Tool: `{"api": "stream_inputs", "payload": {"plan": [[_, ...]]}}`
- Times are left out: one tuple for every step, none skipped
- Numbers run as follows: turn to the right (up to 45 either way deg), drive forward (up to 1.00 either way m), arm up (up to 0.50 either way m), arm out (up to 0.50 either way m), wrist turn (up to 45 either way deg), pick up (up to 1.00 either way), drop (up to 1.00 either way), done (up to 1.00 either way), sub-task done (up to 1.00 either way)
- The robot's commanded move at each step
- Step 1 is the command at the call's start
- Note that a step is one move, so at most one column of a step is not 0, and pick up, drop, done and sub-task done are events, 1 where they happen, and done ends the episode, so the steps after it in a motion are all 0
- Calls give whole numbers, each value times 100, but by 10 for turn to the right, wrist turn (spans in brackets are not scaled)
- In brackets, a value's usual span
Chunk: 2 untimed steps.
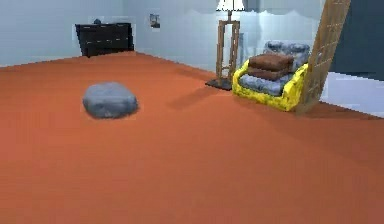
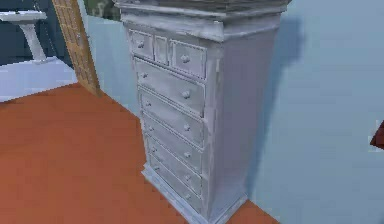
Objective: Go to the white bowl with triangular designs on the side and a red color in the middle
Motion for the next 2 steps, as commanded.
{"api": "stream_inputs", "payload": {"plan": [[0,5,0,0,0,0,0,0,0],[420,0,0,0,0,0,0,0,0]]}}
